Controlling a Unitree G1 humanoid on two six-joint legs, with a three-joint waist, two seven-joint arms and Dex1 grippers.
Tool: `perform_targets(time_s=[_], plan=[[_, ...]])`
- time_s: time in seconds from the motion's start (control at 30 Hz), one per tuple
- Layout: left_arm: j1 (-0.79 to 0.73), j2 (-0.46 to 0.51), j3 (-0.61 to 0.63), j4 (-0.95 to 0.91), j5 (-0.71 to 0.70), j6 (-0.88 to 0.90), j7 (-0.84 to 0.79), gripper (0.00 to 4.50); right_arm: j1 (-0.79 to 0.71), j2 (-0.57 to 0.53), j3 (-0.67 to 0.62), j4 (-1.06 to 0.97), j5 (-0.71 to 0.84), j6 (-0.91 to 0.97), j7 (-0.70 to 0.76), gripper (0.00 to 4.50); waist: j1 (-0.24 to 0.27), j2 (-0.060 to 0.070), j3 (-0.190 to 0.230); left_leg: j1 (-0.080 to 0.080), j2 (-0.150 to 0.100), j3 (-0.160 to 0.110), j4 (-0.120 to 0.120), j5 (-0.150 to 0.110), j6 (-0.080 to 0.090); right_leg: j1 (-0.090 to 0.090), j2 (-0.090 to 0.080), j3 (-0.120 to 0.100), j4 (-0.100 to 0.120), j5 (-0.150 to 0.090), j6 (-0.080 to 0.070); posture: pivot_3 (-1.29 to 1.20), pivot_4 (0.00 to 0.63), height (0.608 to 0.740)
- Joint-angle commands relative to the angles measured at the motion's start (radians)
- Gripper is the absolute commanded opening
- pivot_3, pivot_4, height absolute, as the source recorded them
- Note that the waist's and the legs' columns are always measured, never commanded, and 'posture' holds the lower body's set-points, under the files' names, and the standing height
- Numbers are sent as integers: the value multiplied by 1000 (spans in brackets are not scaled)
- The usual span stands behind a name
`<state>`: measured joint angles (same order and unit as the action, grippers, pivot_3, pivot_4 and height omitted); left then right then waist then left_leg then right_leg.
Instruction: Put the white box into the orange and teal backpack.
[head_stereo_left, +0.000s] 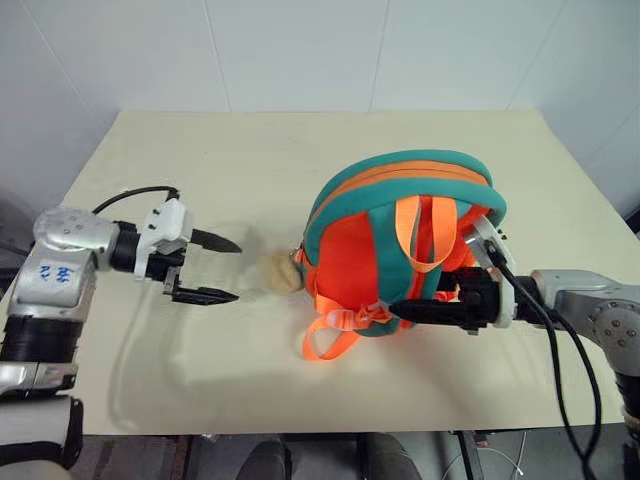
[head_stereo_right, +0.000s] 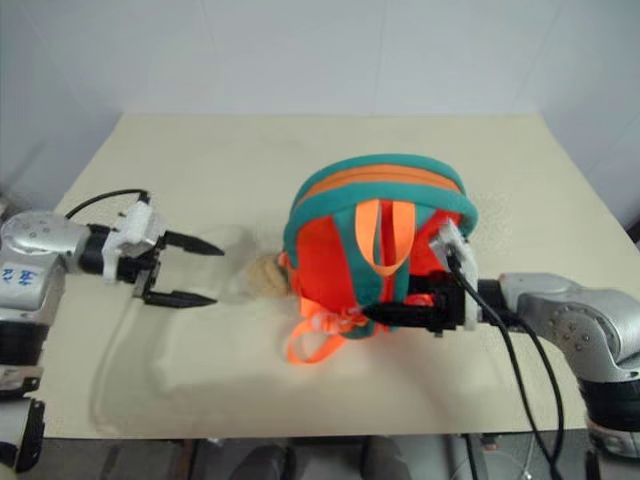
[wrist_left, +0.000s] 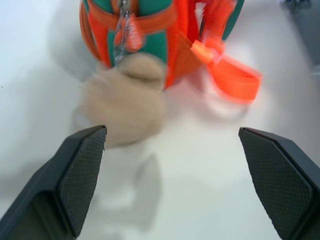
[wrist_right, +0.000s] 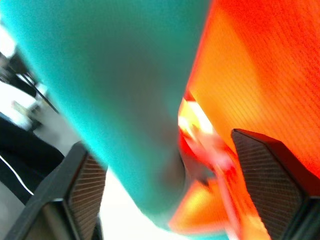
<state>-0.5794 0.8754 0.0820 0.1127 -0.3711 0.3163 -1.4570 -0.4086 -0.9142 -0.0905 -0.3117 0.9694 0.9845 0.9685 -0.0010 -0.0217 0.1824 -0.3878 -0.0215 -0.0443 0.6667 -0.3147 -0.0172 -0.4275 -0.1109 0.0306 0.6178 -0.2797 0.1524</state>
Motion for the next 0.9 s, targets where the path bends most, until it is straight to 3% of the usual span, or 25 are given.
perform_targets(time_s=[0.03, 0.13, 0.27, 0.47, 0.57, 0.9], plan=[[108, -21, 85, -164, -89, 32, 71, 4500, 70, -47, -46, 2, -113, -148, 77, 4478, 1, 0, 0, 0, 0, 0, 0, 0, 0, 0, 0, 0, 0, 0, 0, 0, 150, 740], [183, -39, 107, -248, -138, 77, 120, 4500, 130, -78, -66, 26, -176, -247, 153, 4478, 1, 0, 0, 1, -1, 0, 0, 0, 0, 1, -1, 0, 0, 0, 0, 0, 150, 740], [333, -59, 137, -350, -160, 66, 171, 4500, 262, -116, -192, 63, -285, -473, 274, 4478, 1, 0, 0, 3, 0, 0, -1, 0, 0, 2, 0, 1, 0, 0, 0, 0, 150, 740], [347, -92, 133, -311, -111, -69, 229, 4500, 322, -202, -229, 283, -450, -713, 413, 4478, 0, 0, 0, 7, 1, 2, -1, 1, -1, 7, 1, 0, -7, 3, -2, 0, 150, 740], [331, -90, 121, -279, -100, -115, 230, 4500, 298, -205, -238, 362, -486, -800, 431, 4478, -2, 1, 1, 21, 2, 2, -4, 0, -1, 21, 1, 0, -12, 3, -3, 0, 150, 740], [346, -65, 124, -329, -137, -59, 241, 4500, 98, -180, -170, 563, -574, -927, 432, 4478, -10, 2, 2, 19, 3, 2, -4, 0, -1, 18, 1, 0, -12, 5, -3, 0, 150, 740]])
